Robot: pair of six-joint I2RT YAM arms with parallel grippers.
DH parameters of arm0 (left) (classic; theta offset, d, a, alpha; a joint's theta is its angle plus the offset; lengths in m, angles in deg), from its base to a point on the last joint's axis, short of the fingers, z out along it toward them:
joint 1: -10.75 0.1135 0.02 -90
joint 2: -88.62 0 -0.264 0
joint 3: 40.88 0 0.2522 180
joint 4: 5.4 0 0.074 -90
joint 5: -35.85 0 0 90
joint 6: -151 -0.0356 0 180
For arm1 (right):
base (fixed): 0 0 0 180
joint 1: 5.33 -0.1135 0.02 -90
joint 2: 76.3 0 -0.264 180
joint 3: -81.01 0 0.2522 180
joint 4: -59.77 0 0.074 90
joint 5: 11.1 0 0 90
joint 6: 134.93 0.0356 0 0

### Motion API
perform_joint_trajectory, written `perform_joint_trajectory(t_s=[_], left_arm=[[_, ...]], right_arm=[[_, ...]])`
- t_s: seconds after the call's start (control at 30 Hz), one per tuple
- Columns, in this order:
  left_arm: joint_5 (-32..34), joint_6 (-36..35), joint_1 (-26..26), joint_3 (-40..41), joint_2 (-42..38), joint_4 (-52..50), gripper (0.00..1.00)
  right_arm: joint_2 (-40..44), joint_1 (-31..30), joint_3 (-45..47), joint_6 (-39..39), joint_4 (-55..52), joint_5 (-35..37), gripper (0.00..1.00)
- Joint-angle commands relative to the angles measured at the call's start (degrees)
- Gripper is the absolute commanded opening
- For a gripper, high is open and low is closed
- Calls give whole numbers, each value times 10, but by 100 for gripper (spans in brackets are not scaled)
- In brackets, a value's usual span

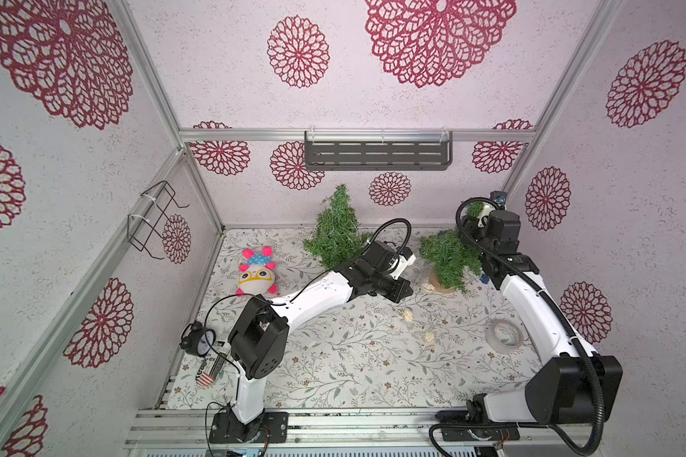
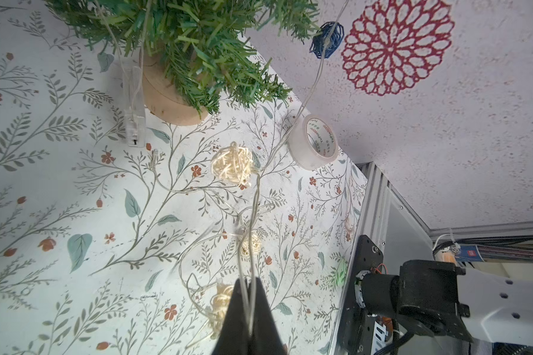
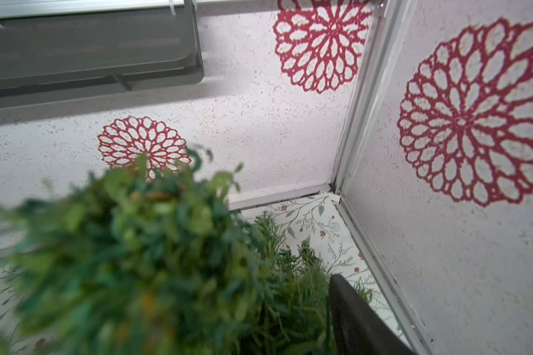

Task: Wrap string light around the christmas tree
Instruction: Wrap the light string around the Christmas tree.

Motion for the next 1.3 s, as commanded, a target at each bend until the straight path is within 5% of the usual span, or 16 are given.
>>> perform_joint_trajectory(t_s=[0.0,0.1,0.27,0.43,0.93,1.27], left_arm=[[-8,1,3,-3,3,11,0],[-6,-2,4,7,-6,12,0],[2,-11,6,14,-19,-3,0],[23,-26,7,21,-42,-37,0],[57,-63,6,60,-115,-117,0],[132,-122,16,12,-130,-181,0]], right_arm=[[-12,-2,-1,-37,80,9,64],[-14,-2,18,-56,114,1,55],[4,0,31,-69,125,-49,21],[37,1,55,-88,131,-105,1],[118,17,69,-209,35,-373,0],[134,18,134,-229,56,-441,0]])
